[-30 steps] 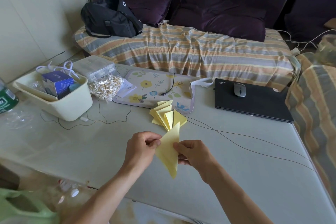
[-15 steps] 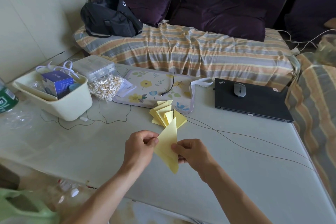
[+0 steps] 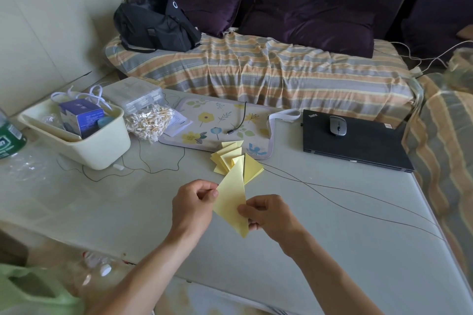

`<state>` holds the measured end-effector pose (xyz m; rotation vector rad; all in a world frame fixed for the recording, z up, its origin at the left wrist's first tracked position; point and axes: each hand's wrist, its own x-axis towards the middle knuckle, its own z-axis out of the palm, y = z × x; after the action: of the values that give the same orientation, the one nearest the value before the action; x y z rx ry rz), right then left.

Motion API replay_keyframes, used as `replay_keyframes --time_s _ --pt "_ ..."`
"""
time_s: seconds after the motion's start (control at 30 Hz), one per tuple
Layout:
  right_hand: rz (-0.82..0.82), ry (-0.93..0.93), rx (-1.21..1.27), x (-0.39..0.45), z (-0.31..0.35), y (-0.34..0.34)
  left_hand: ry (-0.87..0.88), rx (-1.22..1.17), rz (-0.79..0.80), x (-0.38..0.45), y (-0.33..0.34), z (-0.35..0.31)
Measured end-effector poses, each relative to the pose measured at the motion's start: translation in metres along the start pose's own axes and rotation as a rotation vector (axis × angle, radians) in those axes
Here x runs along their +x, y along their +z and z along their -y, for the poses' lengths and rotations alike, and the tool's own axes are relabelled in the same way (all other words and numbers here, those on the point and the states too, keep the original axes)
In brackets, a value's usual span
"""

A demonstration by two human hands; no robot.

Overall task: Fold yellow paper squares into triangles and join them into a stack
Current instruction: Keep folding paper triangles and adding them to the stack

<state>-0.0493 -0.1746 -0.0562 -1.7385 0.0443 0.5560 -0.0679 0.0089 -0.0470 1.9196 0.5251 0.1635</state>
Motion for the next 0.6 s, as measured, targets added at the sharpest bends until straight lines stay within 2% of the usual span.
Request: replay_keyframes --time_s 0.43,0.6 --pt "0.035 0.030 -0.038 -0.0066 0.0068 0.0003 -0.032 -0.073 -0.076 0.0002 -0.0028 -0.0041" --pt "-0.056 0.024 -0.042 -0.0056 0.0062 -0.0010 -0.092 -0.113 -0.068 0.0031 -0.0002 -0.0003"
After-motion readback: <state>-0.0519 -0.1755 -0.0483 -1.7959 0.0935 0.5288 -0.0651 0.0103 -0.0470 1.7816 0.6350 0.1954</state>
